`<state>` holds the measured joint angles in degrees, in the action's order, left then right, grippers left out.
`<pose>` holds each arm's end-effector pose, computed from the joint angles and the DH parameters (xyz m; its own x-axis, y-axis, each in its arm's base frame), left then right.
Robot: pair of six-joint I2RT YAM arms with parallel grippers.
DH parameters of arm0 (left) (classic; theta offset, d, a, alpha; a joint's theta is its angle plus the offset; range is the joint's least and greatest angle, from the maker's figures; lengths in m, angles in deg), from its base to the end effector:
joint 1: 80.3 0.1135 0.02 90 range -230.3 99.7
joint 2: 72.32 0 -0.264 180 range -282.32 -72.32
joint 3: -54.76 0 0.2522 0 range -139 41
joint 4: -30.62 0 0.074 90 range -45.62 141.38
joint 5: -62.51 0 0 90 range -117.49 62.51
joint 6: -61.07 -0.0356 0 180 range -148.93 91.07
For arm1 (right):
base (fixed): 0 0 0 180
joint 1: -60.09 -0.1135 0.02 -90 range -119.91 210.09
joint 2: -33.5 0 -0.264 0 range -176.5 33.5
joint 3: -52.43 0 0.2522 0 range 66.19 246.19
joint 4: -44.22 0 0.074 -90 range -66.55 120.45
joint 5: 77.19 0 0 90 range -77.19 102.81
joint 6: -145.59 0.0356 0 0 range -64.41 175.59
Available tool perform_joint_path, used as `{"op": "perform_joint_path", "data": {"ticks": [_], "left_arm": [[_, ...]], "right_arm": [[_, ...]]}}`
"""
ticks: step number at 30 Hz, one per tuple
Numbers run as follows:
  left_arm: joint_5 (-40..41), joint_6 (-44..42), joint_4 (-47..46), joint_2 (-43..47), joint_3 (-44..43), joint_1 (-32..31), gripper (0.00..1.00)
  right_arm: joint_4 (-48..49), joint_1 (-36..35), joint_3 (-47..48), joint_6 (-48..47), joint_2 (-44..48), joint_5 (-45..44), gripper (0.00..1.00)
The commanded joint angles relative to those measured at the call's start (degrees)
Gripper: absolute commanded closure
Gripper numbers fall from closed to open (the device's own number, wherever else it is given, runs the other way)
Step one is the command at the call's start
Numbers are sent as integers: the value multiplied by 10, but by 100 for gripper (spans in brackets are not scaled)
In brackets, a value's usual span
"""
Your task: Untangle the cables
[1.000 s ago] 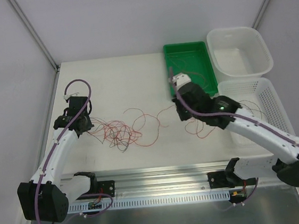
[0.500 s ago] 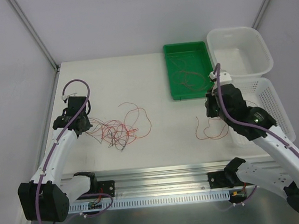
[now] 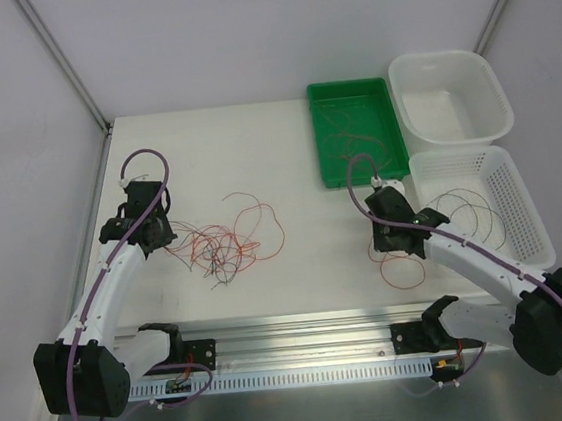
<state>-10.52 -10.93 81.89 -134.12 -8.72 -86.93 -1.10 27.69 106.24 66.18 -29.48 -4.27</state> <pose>0.2171 -0.0148 0.2713 -0.6954 -0.2167 -0.6852 -0.3074 0.9515 0.0110 0.1844 0.1047 0.2206 -0.7432 -0.2636 -0.6149 -0.2356 0.9634 -0.1283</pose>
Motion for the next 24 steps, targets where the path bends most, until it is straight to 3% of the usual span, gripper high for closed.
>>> {"op": "perform_joint_path", "data": {"ticks": [1, 5, 6, 10, 20, 24], "left_arm": [[-23, -10, -9, 5, 2, 6, 100], [-36, -10, -10, 4, 3, 6, 100], [-40, -9, -10, 4, 3, 6, 100], [-50, -12, -12, 1, 6, 6, 100], [-56, -14, -15, 0, 6, 6, 100], [-60, -14, -15, 0, 7, 6, 100]], "right_arm": [[71, 7, -11, 35, -36, 18, 86], [122, 14, -22, 51, -84, 27, 69], [131, 16, -23, 56, -91, 30, 60], [158, 20, -26, 77, -118, 26, 46], [190, 22, -18, 87, -178, 0, 52], [190, 22, -9, 81, -194, -5, 75]]}}
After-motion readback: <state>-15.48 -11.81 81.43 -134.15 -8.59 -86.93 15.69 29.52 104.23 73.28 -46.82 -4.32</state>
